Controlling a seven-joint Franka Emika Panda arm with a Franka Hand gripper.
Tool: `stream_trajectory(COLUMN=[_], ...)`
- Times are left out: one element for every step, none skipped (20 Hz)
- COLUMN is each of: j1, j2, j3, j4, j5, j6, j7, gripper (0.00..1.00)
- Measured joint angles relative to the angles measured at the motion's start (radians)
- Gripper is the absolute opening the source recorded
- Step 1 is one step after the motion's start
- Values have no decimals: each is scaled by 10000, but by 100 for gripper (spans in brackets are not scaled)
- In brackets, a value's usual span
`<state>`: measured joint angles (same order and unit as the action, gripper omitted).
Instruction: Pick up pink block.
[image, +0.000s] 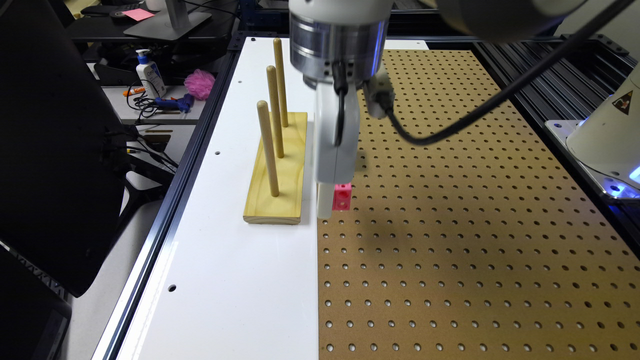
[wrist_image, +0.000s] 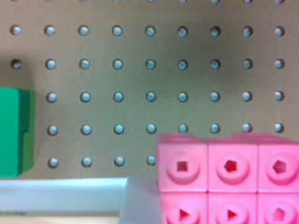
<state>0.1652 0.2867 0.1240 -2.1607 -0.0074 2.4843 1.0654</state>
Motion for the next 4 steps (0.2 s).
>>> stream_trajectory(j1=[0,0,0,0], j2=[-211,-401,-576,-822], j3=[4,8,11,15], j4=[-1,-6,-1,7], j5=[3,3,4,8], j6=[-216,-406,-563,-781], j7=[0,0,1,1], gripper=[0,0,0,0])
